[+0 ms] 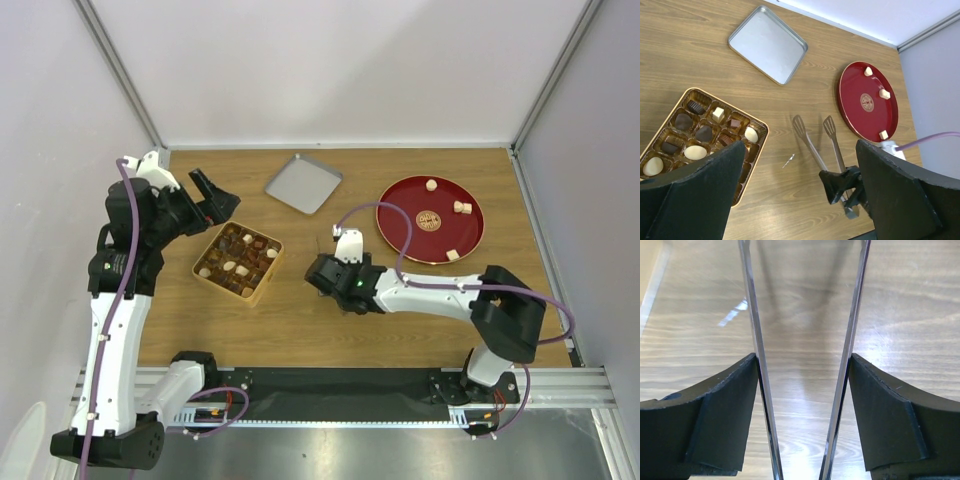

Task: Pack the chocolate

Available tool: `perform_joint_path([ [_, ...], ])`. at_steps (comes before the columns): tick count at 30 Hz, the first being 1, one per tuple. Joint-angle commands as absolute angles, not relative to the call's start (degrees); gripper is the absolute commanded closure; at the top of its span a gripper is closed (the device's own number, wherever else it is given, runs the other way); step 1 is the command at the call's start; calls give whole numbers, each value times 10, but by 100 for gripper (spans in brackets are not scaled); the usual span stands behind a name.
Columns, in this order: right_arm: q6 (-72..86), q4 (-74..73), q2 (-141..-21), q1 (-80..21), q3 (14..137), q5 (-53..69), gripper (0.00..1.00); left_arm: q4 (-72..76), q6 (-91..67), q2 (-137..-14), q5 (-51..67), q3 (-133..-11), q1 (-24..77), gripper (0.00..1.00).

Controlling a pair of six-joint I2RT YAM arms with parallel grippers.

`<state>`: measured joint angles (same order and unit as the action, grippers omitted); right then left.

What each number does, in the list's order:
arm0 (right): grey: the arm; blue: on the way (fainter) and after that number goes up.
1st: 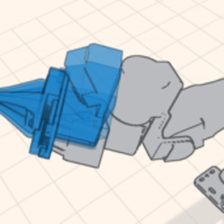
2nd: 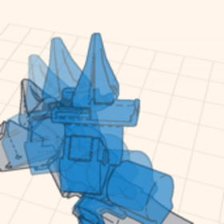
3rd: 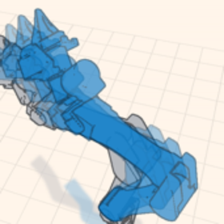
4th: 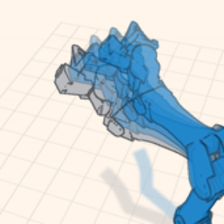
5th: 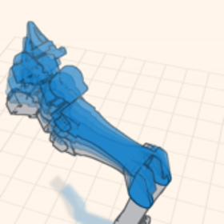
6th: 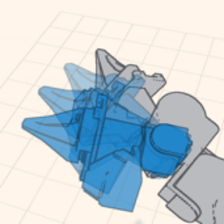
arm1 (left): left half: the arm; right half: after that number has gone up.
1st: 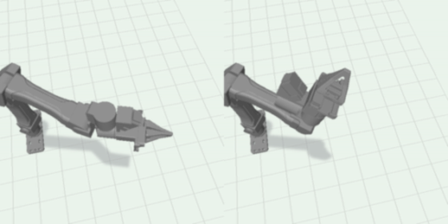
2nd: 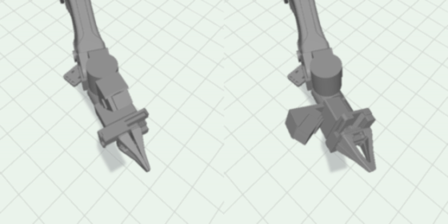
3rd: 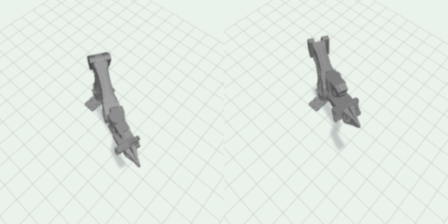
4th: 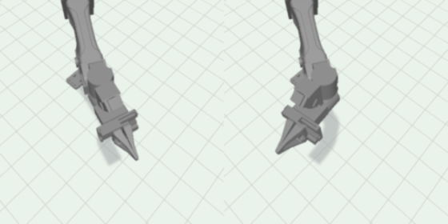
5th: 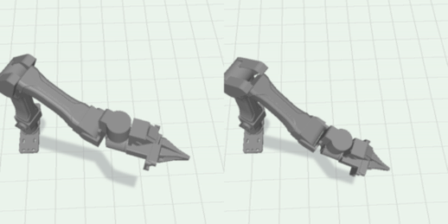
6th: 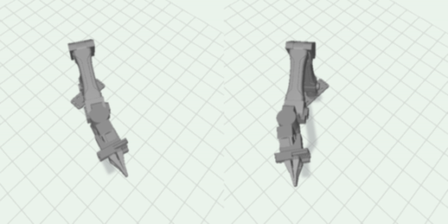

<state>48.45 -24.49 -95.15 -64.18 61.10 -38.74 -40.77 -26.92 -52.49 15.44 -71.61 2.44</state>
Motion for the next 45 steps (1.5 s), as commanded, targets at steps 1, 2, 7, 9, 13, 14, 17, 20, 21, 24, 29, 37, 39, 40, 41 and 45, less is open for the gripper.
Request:
perform_joint_path([
  [1,490,-266,-924,-644,637,-428,26,-389,-269,-514,163,-715,20,0],
  [2,487,-261,-924,-644,634,-428,27,-390,-270,-513,164,-713,20,0],
  [7,491,-226,-957,-640,608,-417,28,-393,-270,-504,164,-707,20,0],
  [9,500,-220,-974,-639,606,-414,28,-395,-268,-504,163,-708,20,0],
  [13,512,-220,-1005,-635,603,-417,26,-400,-267,-501,161,-715,20,0],
  [14,512,-218,-1011,-634,600,-414,26,-401,-266,-500,160,-715,20,0],
  [17,518,-222,-1012,-632,599,-410,25,-405,-263,-500,156,-716,20,0],
  [20,526,-237,-1009,-632,601,-407,23,-406,-261,-498,154,-717,20,0],
  [21,527,-246,-1003,-633,604,-407,23,-407,-261,-498,155,-718,20,0],
  [24,524,-257,-988,-632,606,-403,18,-406,-261,-498,154,-719,20,0],
  [29,525,-279,-976,-633,621,-403,10,-403,-263,-499,157,-715,20,0],
  [37,472,-315,-919,-614,664,-387,8,-410,-256,-503,158,-733,20,0],
  [39,432,-286,-895,-587,689,-352,12,-410,-252,-504,163,-734,20,0],
  [40,420,-278,-890,-559,697,-337,14,-407,-252,-504,165,-733,20,0],
  [41,412,-268,-889,-547,707,-333,17,-405,-254,-504,164,-727,20,0],
  [45,405,-240,-922,-491,777,-315,43,-399,-258,-504,167,-708,20,0],
])
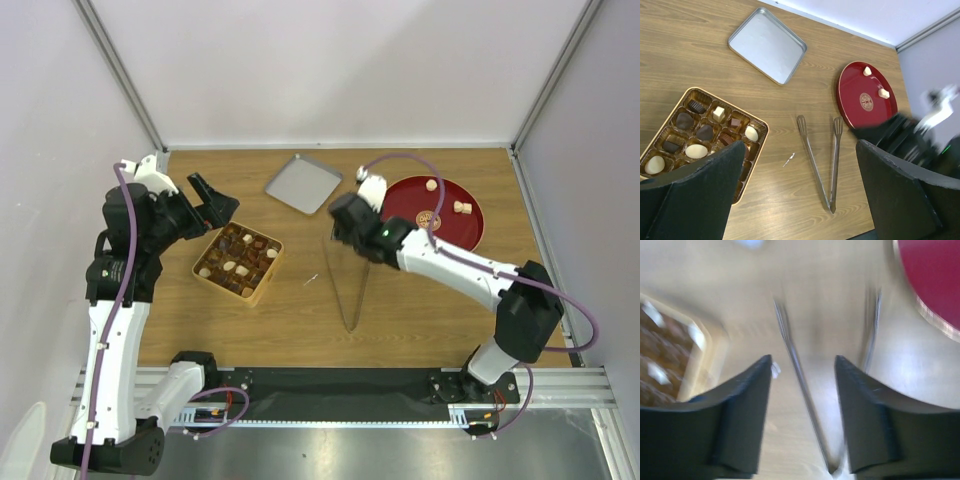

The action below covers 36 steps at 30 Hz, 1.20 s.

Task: Pack the chocolate

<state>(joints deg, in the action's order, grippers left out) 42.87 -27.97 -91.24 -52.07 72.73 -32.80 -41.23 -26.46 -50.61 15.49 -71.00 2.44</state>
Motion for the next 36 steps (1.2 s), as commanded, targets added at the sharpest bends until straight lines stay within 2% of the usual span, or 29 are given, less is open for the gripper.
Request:
perform_joint_path([
  [1,405,-234,-932,-485,787,-312,46,-393,-258,-505,165,-705,20,0],
  [6,418,-210,-984,-454,838,-278,52,-378,-220,-542,156,-694,25,5],
  [7,421,-210,-987,-450,844,-260,52,-373,-210,-554,153,-697,32,12],
  [11,419,-211,-947,-439,810,-235,53,-388,-134,-645,28,-772,169,15],
  [12,418,-211,-931,-434,795,-229,53,-400,-126,-676,18,-793,187,20],
  [15,413,-197,-833,-433,717,-226,53,-367,-86,-764,41,-844,225,36],
  [18,408,-187,-717,-433,629,-223,52,-322,-48,-827,48,-858,243,48],
  [23,410,-206,-527,-433,539,-236,48,-295,-7,-953,26,-886,267,56],
  [27,403,-207,-441,-433,505,-228,45,-303,31,-1042,1,-930,301,64],
  [31,402,-230,-408,-433,500,-221,43,-295,62,-1115,-61,-962,320,65],
  [36,408,-239,-389,-433,483,-214,43,-285,68,-1184,-62,-994,321,63],
])
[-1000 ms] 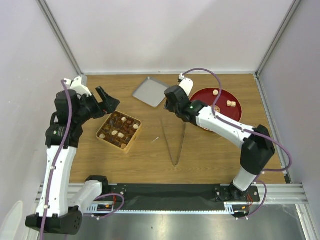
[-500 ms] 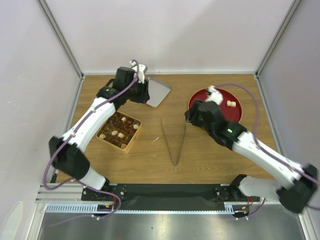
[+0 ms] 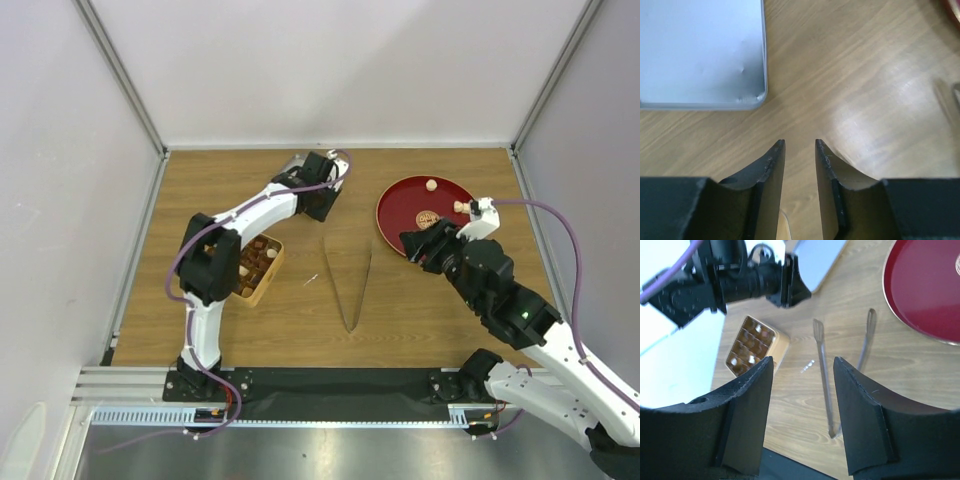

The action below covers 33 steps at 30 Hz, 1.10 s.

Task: Pack the chocolate

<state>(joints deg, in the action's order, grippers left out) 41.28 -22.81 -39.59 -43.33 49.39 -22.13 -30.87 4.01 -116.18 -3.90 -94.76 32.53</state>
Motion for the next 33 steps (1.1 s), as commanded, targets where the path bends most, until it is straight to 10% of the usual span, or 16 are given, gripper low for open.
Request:
perform_joint_path([
  [1,409,-237,-384,-433,478,-214,43,-286,65,-1193,-64,-1009,321,63],
  [33,379,-252,-388,-432,486,-238,42,-336,69,-1364,-67,-1177,290,53],
])
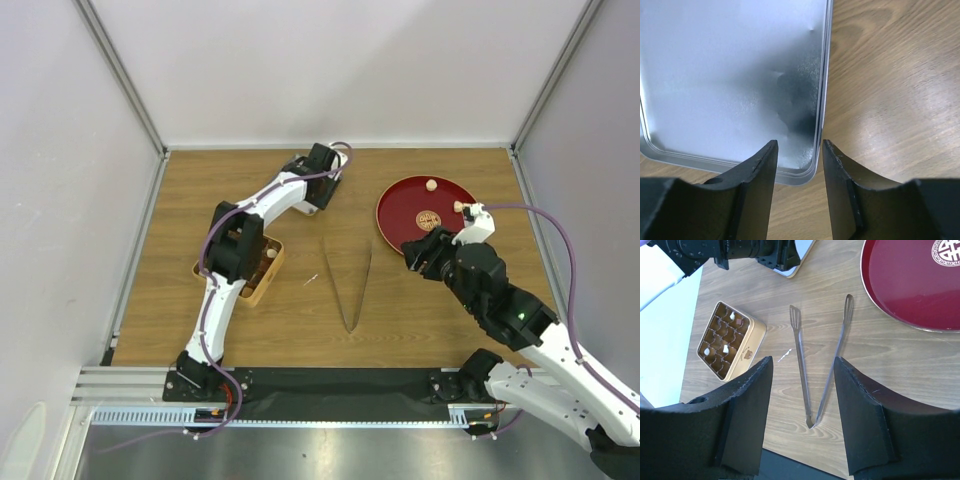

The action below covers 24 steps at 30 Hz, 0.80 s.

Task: Pack the chocolate

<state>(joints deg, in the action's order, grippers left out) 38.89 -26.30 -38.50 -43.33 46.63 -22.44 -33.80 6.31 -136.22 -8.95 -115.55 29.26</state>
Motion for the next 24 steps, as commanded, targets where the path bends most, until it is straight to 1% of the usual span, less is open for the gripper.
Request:
perform_joint_path([
  [1,379,-251,-393,-434,487,-237,43,-335,69,-1363,-63,-1178,290,53],
  [15,379,-248,-397,-433,486,-235,43,-343,48,-1389,-47,-1172,290,61],
  [18,379,-250,-394,-433,487,-238,42,-341,44,-1387,-39,-1171,290,66],
  [21,378,-250,-391,-434,487,-240,42,-345,40,-1381,-26,-1172,290,77],
  [22,378,-250,-392,-433,486,-240,42,-349,38,-1378,-22,-1173,289,84],
  [24,381,-249,-393,-433,485,-241,42,-355,29,-1371,-10,-1175,287,90],
])
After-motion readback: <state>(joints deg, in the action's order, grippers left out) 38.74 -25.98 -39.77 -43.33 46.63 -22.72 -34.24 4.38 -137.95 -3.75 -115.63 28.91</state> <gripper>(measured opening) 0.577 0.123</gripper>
